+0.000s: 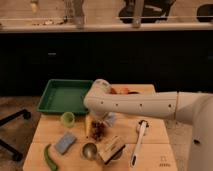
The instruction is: Wipe purple bowl with towel
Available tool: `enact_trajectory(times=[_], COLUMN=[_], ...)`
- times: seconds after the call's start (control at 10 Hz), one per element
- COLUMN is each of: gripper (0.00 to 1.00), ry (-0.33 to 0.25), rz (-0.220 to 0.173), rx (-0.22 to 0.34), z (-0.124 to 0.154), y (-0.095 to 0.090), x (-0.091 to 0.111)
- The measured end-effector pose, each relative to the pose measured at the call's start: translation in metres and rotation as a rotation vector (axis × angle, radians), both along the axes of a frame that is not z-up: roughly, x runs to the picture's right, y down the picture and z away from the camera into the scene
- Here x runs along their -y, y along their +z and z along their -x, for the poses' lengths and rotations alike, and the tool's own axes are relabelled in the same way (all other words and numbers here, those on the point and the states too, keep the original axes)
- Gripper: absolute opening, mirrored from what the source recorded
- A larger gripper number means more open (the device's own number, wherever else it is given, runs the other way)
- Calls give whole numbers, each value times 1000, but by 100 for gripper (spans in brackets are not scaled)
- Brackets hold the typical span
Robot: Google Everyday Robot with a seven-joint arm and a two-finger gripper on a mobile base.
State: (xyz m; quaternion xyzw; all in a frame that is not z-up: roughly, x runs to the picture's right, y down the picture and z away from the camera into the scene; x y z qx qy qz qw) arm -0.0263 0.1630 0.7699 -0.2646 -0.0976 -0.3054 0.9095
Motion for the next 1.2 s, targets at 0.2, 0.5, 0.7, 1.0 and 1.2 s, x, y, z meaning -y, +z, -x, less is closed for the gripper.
enact_trajectory(times=[0.2, 0.5, 0.7, 1.0, 1.2], gripper=[0, 0, 0, 0, 0], ry=[69, 203, 278, 359, 397], rz=[1, 6, 11, 20, 28], rx=[-29, -79, -112, -146, -158], z=[-15, -75, -116, -153, -165], y=[5, 12, 19, 28, 34], x=[2, 6, 8, 10, 11])
